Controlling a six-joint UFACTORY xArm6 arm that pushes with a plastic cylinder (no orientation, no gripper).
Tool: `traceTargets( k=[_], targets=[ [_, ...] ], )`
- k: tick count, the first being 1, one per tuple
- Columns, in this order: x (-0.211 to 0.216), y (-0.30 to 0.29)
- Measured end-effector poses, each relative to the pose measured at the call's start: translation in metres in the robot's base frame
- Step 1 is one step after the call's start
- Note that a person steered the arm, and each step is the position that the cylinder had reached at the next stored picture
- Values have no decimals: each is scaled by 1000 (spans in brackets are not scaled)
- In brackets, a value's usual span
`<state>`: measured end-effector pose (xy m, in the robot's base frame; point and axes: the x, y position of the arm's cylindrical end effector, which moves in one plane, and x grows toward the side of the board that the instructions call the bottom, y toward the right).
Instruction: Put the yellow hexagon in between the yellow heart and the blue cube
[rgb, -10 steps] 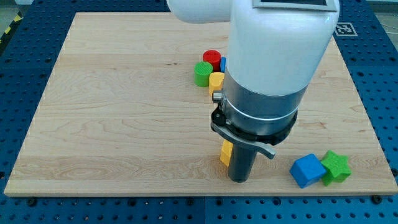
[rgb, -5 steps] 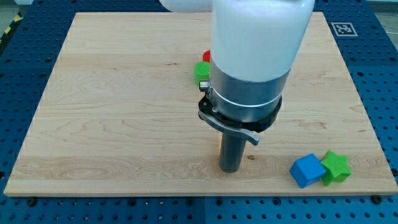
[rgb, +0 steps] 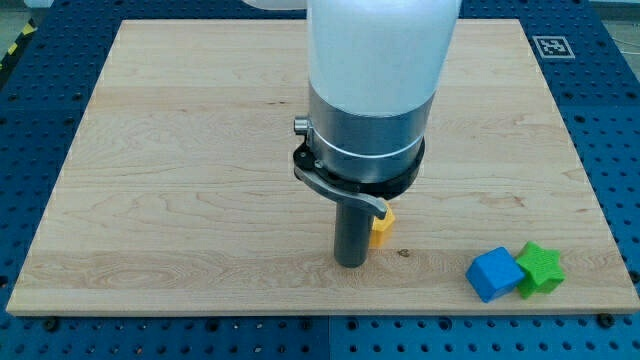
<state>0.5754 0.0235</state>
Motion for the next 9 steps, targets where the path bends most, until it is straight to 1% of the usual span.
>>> traceTargets(
  k=[5, 6, 8, 9],
  targets=[
    [-3, 20],
    [-9, 1],
    [-15, 38],
    [-24, 41]
  ],
)
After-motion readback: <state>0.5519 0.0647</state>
